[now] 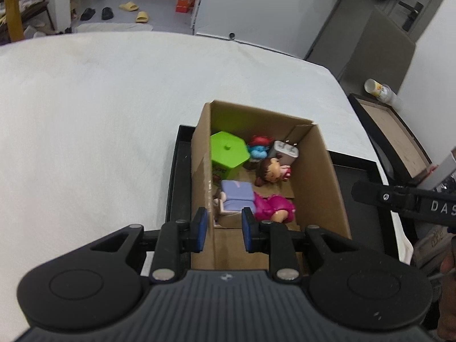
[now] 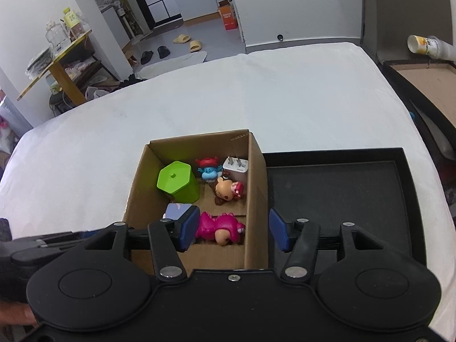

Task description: Organize rigid objects

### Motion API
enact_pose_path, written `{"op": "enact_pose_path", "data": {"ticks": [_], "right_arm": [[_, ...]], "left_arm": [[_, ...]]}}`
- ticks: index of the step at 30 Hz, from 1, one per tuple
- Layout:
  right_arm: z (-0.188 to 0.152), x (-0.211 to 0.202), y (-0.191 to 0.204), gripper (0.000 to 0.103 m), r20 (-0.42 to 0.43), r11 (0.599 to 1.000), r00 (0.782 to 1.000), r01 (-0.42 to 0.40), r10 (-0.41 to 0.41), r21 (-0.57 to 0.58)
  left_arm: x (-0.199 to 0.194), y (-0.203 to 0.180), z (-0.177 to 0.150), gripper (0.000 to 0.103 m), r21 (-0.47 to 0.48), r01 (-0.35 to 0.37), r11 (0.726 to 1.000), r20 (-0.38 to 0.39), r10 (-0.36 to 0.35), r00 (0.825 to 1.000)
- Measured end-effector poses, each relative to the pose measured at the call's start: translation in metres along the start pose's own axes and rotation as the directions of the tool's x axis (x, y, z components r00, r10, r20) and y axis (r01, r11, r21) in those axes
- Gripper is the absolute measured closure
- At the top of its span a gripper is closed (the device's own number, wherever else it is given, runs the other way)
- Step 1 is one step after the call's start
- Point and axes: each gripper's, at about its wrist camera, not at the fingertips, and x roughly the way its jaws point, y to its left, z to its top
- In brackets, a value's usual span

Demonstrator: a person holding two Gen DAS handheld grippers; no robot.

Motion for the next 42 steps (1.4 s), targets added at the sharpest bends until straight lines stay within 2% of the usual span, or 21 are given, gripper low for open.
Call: {"op": "enact_pose_path", "data": {"ticks": [5,7,9,12,18,21,25,28,30,35,42], "right_arm": [[-0.004,-0.023,-0.002,0.037,0.027,1.0,0.999,-0.018,0.017,0.018],[-0.005,-0.033,-0.002,0.026,0.039,1.0,0.999,-0.023,0.023,0.02],[-0.006,-0.043,-0.002,0.017,0.049,1.0,0.999,-0.021,0.021,0.019],[-0.007,-0.058,-0.002,0.011,0.077,1.0,0.997,-0.02,0.019,0.02],[-0.012,-0.077,0.0,0.007,0.092,1.0,0.996,-0.001,0.0,0.008],[-0.018,-0.087,0.002,0.006,0.096,1.0,0.995,0.004,-0.006,0.019],[-0.028,-0.102,0.009,0.006,0.12,1.0,0.993,0.011,-0.012,0.004],[-0.033,-0.117,0.013,0.003,0.14,1.0,0.99,0.002,0.0,-0.013],[-0.037,-0.129,0.016,0.0,0.159,1.0,0.987,0.004,-0.001,-0.015],[-0.051,-0.158,0.018,0.0,0.183,1.0,0.983,0.026,-0.024,-0.008],[-0.075,-0.195,0.016,0.0,0.239,0.997,0.968,0.08,-0.072,-0.024]], "left_arm": [[-0.028,-0.01,0.003,0.075,0.052,-0.003,0.999,0.019,0.002,1.0],[-0.038,-0.012,0.003,0.067,0.064,-0.012,0.998,0.024,0.01,1.0],[-0.049,-0.015,0.002,0.052,0.09,-0.019,0.996,0.034,0.016,0.999],[-0.062,-0.019,-0.002,0.047,0.141,-0.024,0.99,0.045,0.018,0.999],[-0.087,-0.017,-0.019,0.044,0.149,-0.031,0.988,0.024,0.028,0.999],[-0.107,-0.014,-0.025,0.044,0.132,-0.066,0.989,0.075,0.056,0.996],[-0.141,-0.013,-0.026,0.041,0.097,-0.112,0.989,0.178,0.093,0.98],[-0.16,-0.017,-0.022,0.039,0.138,-0.104,0.985,0.196,0.076,0.978],[-0.173,-0.019,-0.024,0.038,0.122,-0.111,0.986,0.217,0.083,0.973],[-0.198,-0.031,-0.045,0.037,0.156,-0.104,0.982,0.215,0.069,0.974],[-0.234,-0.042,-0.078,0.035,0.174,-0.137,0.975,0.266,0.087,0.96]]}}
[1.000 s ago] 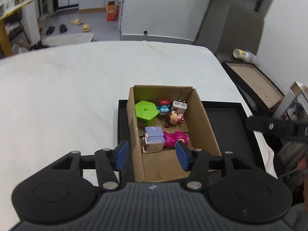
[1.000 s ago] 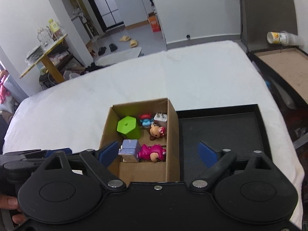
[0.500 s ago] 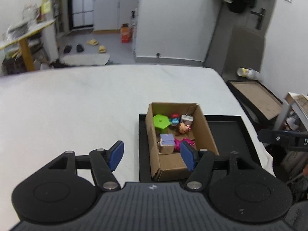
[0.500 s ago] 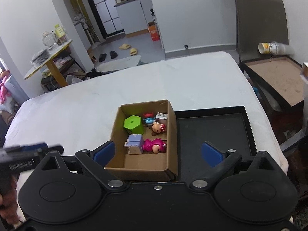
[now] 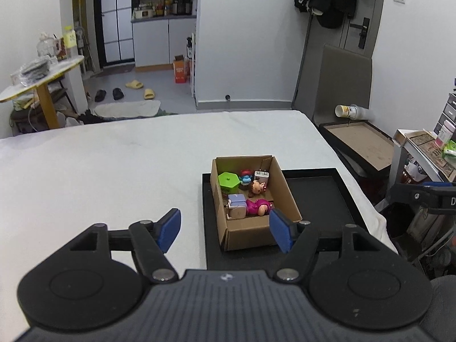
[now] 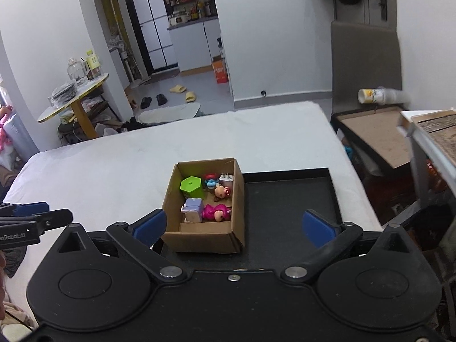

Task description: Organize rigid objects

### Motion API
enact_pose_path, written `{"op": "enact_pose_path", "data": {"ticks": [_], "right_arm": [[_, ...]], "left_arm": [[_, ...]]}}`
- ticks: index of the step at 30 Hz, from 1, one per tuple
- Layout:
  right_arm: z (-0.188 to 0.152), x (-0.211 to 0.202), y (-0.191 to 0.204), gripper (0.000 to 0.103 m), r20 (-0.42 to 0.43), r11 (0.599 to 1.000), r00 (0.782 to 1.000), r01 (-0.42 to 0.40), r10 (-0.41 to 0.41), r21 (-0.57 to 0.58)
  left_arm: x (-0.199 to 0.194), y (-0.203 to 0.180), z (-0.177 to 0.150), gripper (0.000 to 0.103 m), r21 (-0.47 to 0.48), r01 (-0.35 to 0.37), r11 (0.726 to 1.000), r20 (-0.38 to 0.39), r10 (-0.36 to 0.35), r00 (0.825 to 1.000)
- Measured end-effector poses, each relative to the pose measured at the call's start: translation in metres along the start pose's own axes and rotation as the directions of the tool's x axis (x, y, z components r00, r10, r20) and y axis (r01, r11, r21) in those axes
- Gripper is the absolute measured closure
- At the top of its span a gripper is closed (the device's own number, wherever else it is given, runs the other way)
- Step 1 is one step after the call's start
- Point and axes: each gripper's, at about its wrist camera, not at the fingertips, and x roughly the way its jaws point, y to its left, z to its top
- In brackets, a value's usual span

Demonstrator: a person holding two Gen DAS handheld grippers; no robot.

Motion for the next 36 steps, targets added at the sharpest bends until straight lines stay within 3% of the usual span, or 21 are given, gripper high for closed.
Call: {"op": "enact_pose_path", "data": {"ticks": [5,16,36], "right_arm": [[-0.013,-0.025,-0.002,0.0,0.019,1.0,1.0,0.005,-0.004,-0.012],[-0.025,-0.055,-0.006,0.0,0.043,1.0,0.999,-0.017,0.017,-0.001],[-0.063,-0.074,-0.004,0.0,0.027,1.0,1.0,0.001,-0.001,0.023]], "left_arm": [[-0.022,-0.005,-0.011,0.034,-0.004,-0.019,1.0,0.017,0.019,1.0],[-0.034,-0.002,-0.033,0.033,-0.044,0.014,0.999,0.016,-0.014,1.0],[-0.046,0.002,-0.061,0.032,-0.076,0.009,0.997,0.036,-0.006,0.999]]}}
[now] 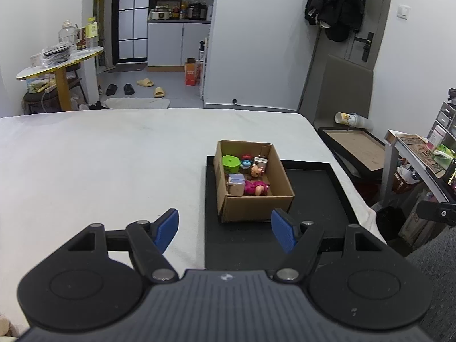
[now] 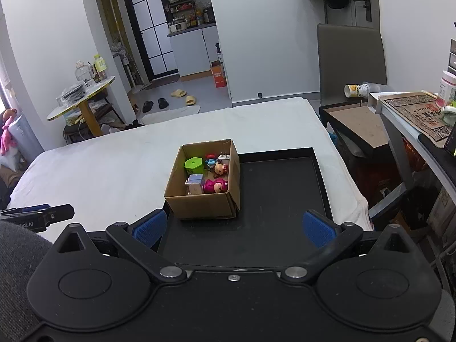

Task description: Organize rigid objects

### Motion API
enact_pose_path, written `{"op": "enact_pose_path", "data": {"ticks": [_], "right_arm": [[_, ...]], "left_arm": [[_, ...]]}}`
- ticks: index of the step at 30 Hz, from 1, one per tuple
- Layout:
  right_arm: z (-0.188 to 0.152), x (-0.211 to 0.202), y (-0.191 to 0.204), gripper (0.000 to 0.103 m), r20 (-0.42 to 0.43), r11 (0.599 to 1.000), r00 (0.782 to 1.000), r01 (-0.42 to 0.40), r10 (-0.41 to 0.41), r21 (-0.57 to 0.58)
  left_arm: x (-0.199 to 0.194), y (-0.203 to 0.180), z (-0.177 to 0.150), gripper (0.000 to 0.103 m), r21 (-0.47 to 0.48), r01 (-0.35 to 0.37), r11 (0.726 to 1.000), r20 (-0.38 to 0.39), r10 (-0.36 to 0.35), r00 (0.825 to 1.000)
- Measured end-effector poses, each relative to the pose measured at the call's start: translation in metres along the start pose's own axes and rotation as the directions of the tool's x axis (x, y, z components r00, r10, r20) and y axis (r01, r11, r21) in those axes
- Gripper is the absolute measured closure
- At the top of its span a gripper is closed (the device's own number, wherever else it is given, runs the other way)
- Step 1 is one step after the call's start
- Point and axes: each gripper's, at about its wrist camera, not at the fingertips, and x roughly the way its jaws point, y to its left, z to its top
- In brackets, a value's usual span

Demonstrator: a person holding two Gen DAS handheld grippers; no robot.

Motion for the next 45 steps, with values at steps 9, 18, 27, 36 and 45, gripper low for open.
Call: {"op": "enact_pose_path", "data": {"ticks": [9,18,27,36,45], "right_arm": [[-0.001,0.001,-0.001,0.0,-0.001,1.0,1.0,0.019,-0.019,0.01],[-0.003,0.007,-0.001,0.0,-0.021,1.0,1.0,0.015,-0.015,0.007],[-0.004,0.009,0.004,0.0,-0.024,1.0,1.0,0.018,-0.019,-0.01],[-0.003,0.01,0.002,0.0,-0.025,1.0,0.999,0.025,-0.025,-0.009],[-0.003,0.01,0.001,0.0,-0.022,0.999,0.999,0.035,-0.035,-0.012]], "left_arm": [[0.009,-0.017,-0.002,0.032,0.064,0.031,0.997,-0.028,-0.03,0.999],[0.013,-0.017,-0.003,0.032,0.061,0.021,0.998,-0.049,-0.018,0.999],[0.014,-0.016,-0.003,0.032,0.04,0.023,0.999,-0.053,-0.021,0.998],[0.011,-0.016,-0.005,0.032,0.042,0.024,0.999,-0.03,-0.023,0.999],[0.014,-0.017,-0.004,0.032,0.04,0.029,0.999,-0.041,-0.028,0.999]]}}
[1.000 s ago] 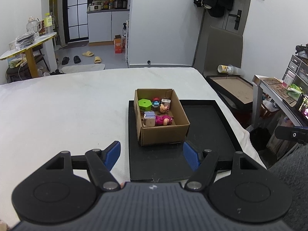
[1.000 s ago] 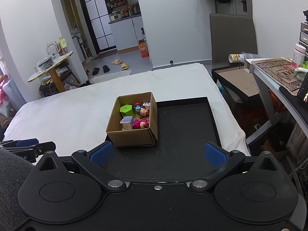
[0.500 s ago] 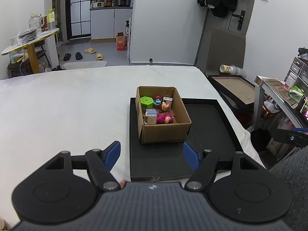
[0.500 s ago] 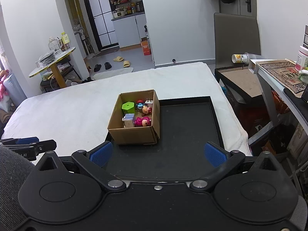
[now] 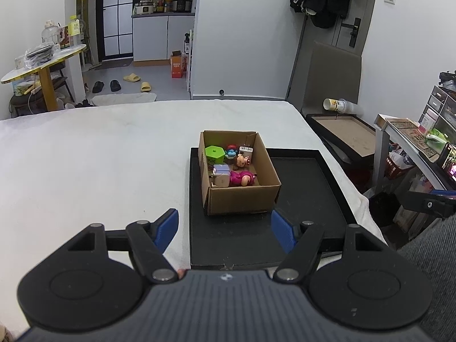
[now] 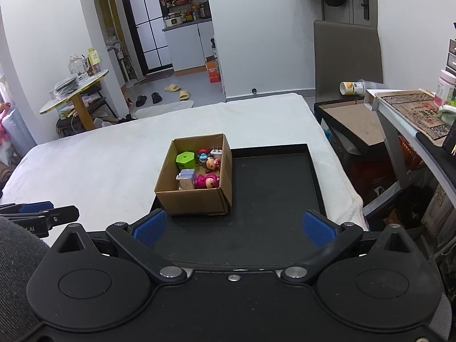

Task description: Organize rigid objects

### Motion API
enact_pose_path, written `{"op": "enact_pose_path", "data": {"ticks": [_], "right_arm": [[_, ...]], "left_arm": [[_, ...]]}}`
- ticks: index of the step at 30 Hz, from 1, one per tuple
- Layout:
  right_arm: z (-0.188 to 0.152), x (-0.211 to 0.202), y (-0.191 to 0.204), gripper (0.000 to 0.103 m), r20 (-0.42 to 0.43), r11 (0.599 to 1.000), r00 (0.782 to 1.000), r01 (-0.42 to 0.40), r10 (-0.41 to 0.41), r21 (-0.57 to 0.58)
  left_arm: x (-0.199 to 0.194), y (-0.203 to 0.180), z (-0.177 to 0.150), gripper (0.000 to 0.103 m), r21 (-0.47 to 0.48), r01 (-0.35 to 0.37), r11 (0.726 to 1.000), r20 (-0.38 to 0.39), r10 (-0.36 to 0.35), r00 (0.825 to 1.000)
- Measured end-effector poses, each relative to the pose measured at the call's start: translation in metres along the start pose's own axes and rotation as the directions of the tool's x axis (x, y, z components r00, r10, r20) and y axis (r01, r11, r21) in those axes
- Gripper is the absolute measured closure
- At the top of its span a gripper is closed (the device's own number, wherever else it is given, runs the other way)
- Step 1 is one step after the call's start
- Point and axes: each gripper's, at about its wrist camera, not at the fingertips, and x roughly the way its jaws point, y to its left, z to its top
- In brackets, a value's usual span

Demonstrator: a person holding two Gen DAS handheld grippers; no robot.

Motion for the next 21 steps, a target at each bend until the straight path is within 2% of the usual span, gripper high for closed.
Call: {"op": "enact_pose_path", "data": {"ticks": [21], "right_arm": [[0.0004,-0.0008,-0.0028,0.0,-0.002,1.0,1.0,0.002,-0.002,0.005]], "left_arm": [[0.0005,-0.0003,0.0002,0.032,-0.008,-0.009,1.0,-0.001,0.009,1.0]]}}
